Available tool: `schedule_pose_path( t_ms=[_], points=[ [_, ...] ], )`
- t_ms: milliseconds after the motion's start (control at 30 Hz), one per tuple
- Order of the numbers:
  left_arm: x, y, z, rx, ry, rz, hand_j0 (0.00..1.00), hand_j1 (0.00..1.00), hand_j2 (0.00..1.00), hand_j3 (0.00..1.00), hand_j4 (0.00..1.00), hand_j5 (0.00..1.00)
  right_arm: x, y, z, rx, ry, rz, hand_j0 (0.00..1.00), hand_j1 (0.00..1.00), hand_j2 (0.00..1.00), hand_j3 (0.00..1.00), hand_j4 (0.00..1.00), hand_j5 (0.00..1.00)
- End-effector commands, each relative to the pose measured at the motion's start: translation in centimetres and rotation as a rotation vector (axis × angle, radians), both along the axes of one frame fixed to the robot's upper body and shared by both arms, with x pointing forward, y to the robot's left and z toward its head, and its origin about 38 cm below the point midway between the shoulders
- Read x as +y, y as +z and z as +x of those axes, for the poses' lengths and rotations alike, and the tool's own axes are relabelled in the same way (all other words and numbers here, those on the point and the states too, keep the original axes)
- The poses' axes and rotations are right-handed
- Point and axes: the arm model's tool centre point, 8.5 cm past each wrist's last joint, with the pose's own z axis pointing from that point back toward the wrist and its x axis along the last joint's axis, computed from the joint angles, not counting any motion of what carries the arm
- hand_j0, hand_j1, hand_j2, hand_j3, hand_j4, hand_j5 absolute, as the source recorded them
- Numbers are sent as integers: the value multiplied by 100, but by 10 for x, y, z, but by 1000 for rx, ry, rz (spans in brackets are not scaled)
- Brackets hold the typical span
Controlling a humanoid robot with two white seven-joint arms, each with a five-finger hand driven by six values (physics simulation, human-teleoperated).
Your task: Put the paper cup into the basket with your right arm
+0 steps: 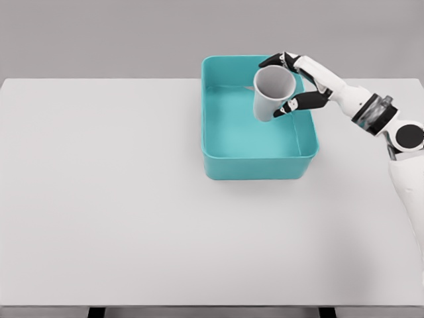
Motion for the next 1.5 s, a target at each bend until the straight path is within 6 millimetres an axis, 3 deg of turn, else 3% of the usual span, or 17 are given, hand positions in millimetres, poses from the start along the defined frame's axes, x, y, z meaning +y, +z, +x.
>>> schedule_pose_path(
  t_ms=[0, 433, 800, 933, 1100, 1167, 1233, 1467],
  points=[
    [0, 0, 0, 0, 0, 0, 100, 100, 100, 100, 100, 100, 2, -5, 1, 8, -5, -23, 61, 61, 61, 61, 61, 61],
    [0, 0, 0, 0, 0, 0, 100, 100, 100, 100, 100, 100, 27, 0, 13, -39, -34, -278, 62, 62, 62, 62, 62, 62],
    [0, 0, 0, 0, 0, 0, 100, 100, 100, 100, 100, 100, 65, 23, 9, -198, -70, -608, 62, 62, 62, 62, 62, 62],
    [0, 0, 0, 0, 0, 0, 100, 100, 100, 100, 100, 100, 94, 9, 8, -213, -70, -760, 63, 63, 63, 63, 63, 63],
    [0, 0, 0, 0, 1, 0, 100, 100, 100, 100, 100, 100, 97, 11, 10, -239, -100, -828, 64, 64, 64, 64, 64, 64],
    [0, 0, 0, 0, 0, 0, 100, 100, 100, 100, 100, 100, 96, 11, 11, -239, -103, -832, 89, 89, 89, 89, 89, 89],
    [0, 0, 0, 0, 0, 0, 100, 100, 100, 100, 100, 100, 96, 10, 12, -250, -117, -873, 100, 100, 100, 100, 100, 100],
    [0, 0, 0, 0, 0, 0, 100, 100, 100, 100, 100, 100, 101, 6, 11, -248, -103, -876, 100, 100, 100, 100, 100, 100]
  ],
)
